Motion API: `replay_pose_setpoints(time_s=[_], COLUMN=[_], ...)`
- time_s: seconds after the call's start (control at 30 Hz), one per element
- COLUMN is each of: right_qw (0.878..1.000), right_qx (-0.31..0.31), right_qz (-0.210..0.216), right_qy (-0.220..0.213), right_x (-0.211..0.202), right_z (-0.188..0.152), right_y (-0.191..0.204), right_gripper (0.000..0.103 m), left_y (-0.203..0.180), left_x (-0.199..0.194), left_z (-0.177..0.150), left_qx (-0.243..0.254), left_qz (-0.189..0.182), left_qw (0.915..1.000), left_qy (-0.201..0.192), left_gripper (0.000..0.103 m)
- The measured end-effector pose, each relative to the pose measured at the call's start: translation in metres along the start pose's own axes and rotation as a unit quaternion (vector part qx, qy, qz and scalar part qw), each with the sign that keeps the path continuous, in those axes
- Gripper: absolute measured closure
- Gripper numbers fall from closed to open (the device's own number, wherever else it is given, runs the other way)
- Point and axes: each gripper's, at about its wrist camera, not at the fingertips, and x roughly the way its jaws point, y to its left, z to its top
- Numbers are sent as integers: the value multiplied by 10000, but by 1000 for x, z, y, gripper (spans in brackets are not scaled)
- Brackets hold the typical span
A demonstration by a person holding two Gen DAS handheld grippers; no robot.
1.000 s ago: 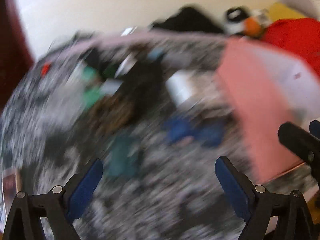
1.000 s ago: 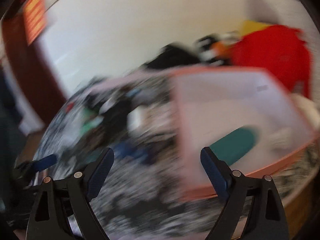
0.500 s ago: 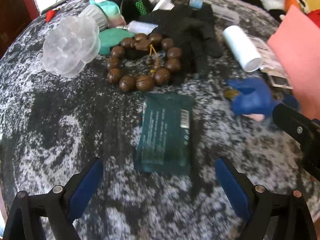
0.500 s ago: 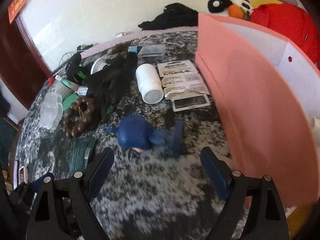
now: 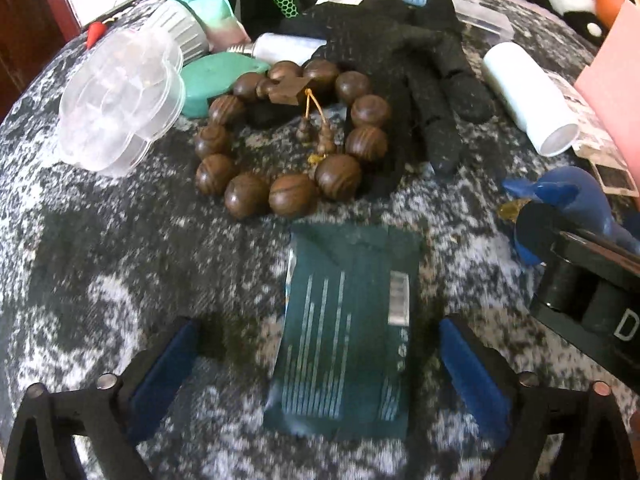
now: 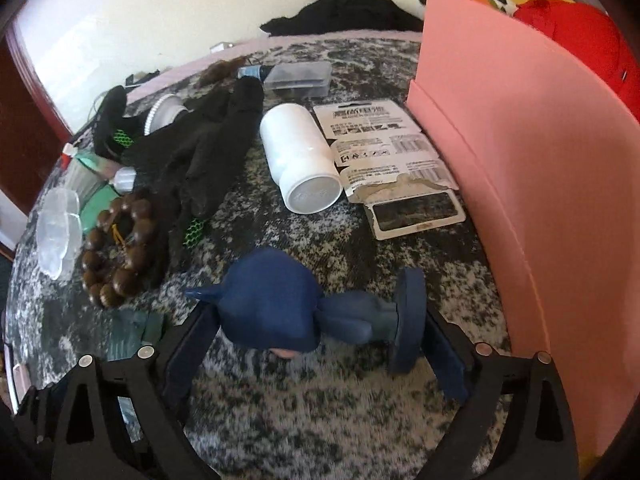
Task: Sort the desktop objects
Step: 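Grasp the dark green packet with the left tool while the right tool grasps the blue figurine, then carry the green packet and blue figurine into the pink box and release both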
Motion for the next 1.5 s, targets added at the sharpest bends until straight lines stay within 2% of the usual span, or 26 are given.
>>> replay_pose_setpoints(time_s=[0.1,0.17,0.23,0.4,0.57,0.9,1.13,1.27,1.43,1.5], right_qw=[10000,9999,9997,9989,9978,9905,9826,9785,9689,9660], right_qx=[40,74,33,123,7,-344,-497,-484,-301,-193], right_qz=[9,124,223,436,665,1246,1524,1465,1172,1057], right_qy=[73,52,49,111,18,-471,-934,-1371,-2159,-2351], right_x=[9,9,8,1,-23,-109,-177,-215,-266,-275], right_z=[2,3,4,2,-8,-39,-60,-65,-69,-67], right_y=[-2,-5,-6,-7,3,13,4,-13,-53,-67], right_gripper=[4,5,5,5,5,5,5,5,5,5], left_y=[1,1,-3,2,19,60,43,19,-17,-37], left_x=[3,2,-6,-17,-56,-137,-192,-226,-258,-264], left_z=[4,6,8,6,1,-35,-52,-56,-54,-49], left_qx=[-4,56,240,153,-3,-312,-164,-13,206,313], left_qz=[16,-103,-171,-238,-318,-407,-441,-572,-771,-908], left_qw=[10000,9999,9994,9995,9981,9919,9858,9793,9706,9676], left_qy=[-38,-77,-186,-129,-523,-1158,-1614,-1942,-2272,-2335], left_gripper=[0,13,56,56,56,56,56,56,56,56])
